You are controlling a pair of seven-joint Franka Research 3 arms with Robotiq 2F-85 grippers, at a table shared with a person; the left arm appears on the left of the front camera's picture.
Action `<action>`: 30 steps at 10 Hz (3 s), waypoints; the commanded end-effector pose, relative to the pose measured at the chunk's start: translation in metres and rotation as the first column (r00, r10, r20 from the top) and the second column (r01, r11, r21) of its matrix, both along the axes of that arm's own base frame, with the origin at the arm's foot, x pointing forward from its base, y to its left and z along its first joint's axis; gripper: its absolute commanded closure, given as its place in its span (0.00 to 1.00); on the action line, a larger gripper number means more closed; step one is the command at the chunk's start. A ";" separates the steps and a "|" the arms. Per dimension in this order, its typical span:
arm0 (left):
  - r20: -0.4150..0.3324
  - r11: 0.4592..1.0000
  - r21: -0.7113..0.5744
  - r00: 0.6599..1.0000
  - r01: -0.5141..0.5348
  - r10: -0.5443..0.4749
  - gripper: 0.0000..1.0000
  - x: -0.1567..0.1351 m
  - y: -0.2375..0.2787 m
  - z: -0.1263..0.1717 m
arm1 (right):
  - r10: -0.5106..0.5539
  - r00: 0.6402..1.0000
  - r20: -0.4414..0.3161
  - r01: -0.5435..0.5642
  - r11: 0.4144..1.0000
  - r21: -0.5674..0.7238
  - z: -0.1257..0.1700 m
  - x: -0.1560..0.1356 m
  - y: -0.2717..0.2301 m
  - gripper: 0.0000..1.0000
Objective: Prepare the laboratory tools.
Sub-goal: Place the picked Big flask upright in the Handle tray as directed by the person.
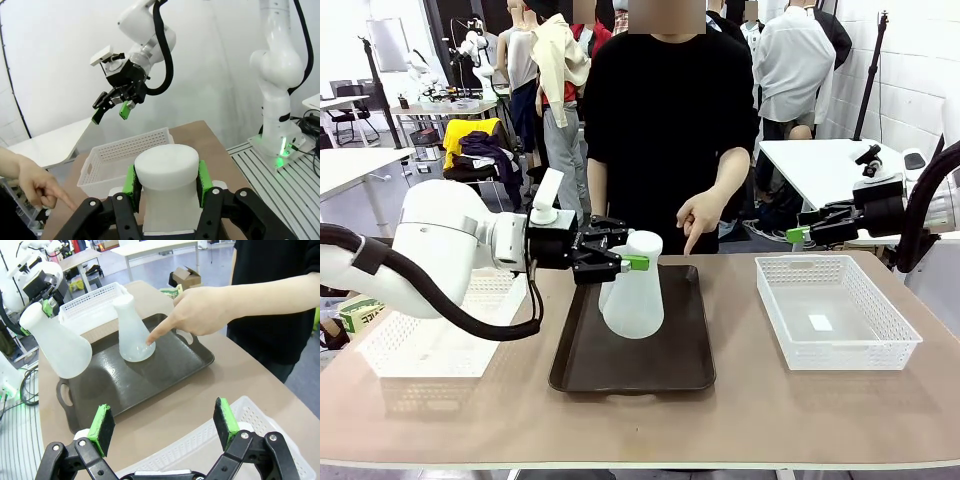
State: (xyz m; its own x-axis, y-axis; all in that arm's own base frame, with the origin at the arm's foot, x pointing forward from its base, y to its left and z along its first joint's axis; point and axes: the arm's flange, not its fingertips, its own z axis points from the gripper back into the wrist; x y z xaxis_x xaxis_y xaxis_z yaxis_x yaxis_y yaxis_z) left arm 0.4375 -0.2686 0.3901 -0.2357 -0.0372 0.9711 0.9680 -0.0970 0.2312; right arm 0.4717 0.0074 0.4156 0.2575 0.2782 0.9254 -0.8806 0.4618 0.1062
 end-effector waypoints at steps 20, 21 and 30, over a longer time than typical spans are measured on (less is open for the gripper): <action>-0.075 0.997 0.043 0.995 -0.065 0.068 0.00 0.030 0.021 -0.088 | 0.004 1.000 -0.019 -0.004 1.000 -0.008 0.000 -0.001 0.000 0.00; -0.071 0.996 0.059 0.995 -0.066 0.070 0.00 0.030 0.024 -0.088 | 0.004 1.000 -0.019 -0.004 1.000 -0.008 0.000 -0.001 0.000 0.00; -0.076 0.990 0.126 0.994 -0.062 0.072 0.00 0.031 0.043 -0.086 | 0.004 1.000 -0.019 -0.004 1.000 -0.008 0.000 -0.001 0.000 0.00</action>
